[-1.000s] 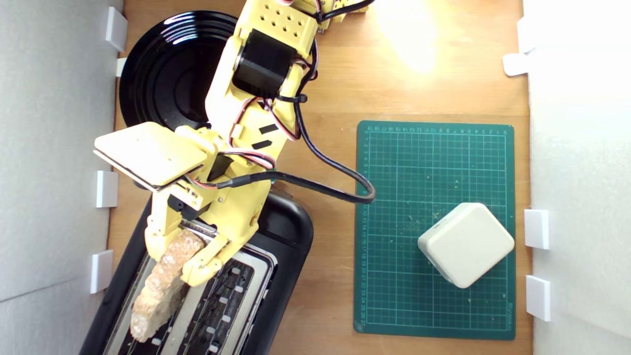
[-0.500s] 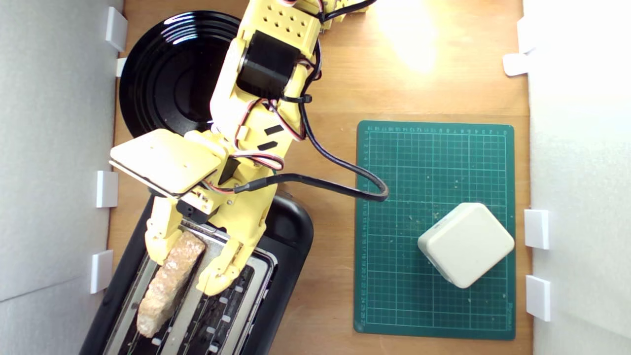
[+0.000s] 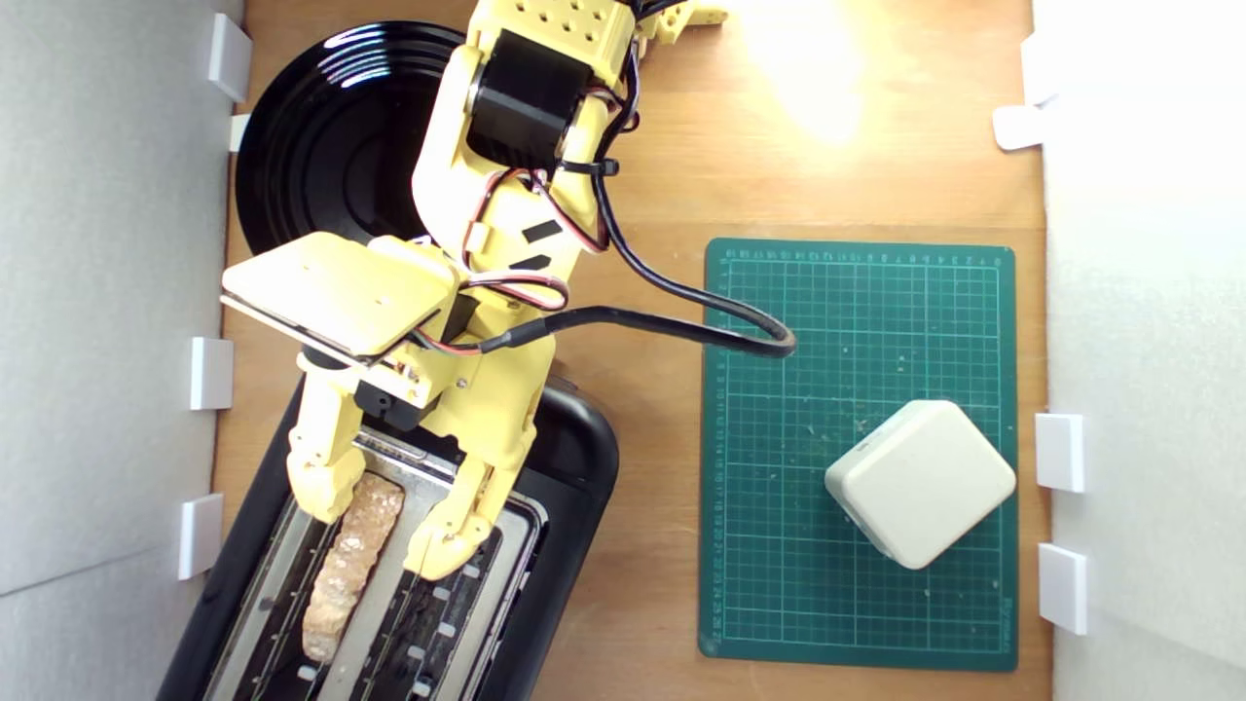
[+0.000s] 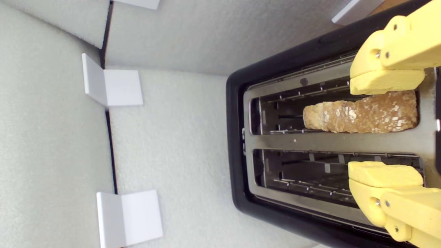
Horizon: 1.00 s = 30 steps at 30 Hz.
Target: Pick bread and place in toaster
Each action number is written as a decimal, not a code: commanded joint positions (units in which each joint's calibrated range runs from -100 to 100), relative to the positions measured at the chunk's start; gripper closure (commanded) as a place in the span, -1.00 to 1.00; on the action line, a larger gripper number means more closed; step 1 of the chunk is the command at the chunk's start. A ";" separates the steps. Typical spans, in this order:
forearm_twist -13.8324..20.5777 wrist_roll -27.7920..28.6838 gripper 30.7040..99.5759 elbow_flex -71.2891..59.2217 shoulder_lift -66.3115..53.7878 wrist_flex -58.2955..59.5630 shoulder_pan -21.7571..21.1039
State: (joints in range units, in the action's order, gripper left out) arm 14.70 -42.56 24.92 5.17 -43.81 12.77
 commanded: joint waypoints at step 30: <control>0.62 28.67 -0.37 -24.06 -39.11 0.90 -12.29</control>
State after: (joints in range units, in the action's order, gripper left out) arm 15.15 -18.45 6.06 -26.50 -43.81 4.07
